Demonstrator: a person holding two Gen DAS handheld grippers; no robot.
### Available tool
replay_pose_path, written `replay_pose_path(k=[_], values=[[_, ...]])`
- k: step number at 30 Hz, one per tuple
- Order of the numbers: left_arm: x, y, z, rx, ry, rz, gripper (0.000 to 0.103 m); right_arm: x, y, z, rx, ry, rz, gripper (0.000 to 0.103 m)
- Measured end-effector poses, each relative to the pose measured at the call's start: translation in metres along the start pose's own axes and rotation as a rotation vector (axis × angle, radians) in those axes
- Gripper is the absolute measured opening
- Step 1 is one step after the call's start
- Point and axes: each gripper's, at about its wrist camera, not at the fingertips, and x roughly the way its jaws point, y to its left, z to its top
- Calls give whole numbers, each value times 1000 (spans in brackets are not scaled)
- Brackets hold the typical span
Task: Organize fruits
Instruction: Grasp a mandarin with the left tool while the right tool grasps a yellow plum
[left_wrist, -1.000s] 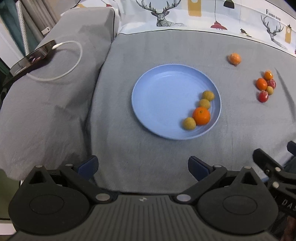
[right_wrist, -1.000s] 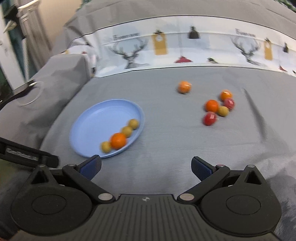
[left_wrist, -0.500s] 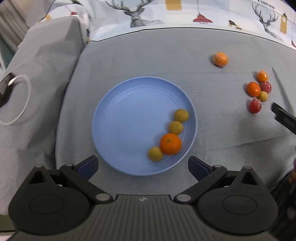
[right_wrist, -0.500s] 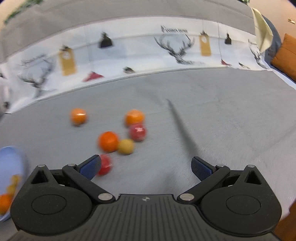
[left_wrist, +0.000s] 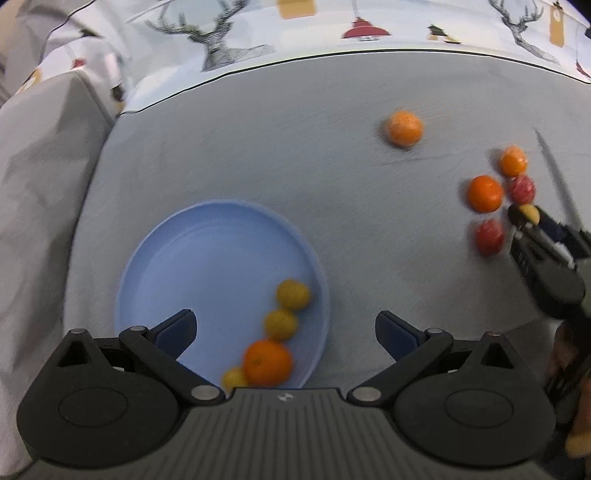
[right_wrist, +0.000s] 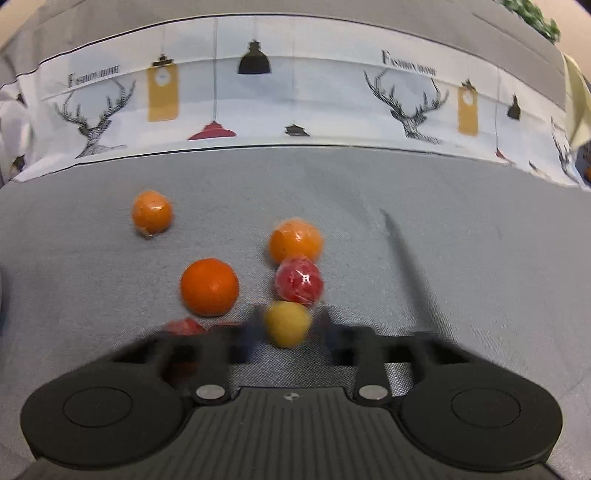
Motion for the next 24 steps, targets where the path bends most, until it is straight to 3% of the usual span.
replay_pose_path(k=[2,5,7,13,20,21,23,24], values=[[3,-13,11,16,-11,-25,103,-2,-7,2,20,-9,-45,27],[9,-39,29,67,-49,-62,103,0,-37,5,153,-4,-193,27],[16,-57,41,103,-66,-97,103,1,-56,6,263,-2,-177,27],[42,-110,74,199,-72,-203,103,-1,-63,5,317,-25,-170,27],[79,-148,97,252,-38,-221,103,1,-69,2,338,-17,-156,27],[82,-150,98,250,-47,-221,94,1,-69,1,335,-16,-156,27],[78,-149,96,239,-83,-268,63,2,-70,2,332,-17,-155,27],[72,-147,94,231,-110,-291,39,2,-69,2,330,-17,-157,27]])
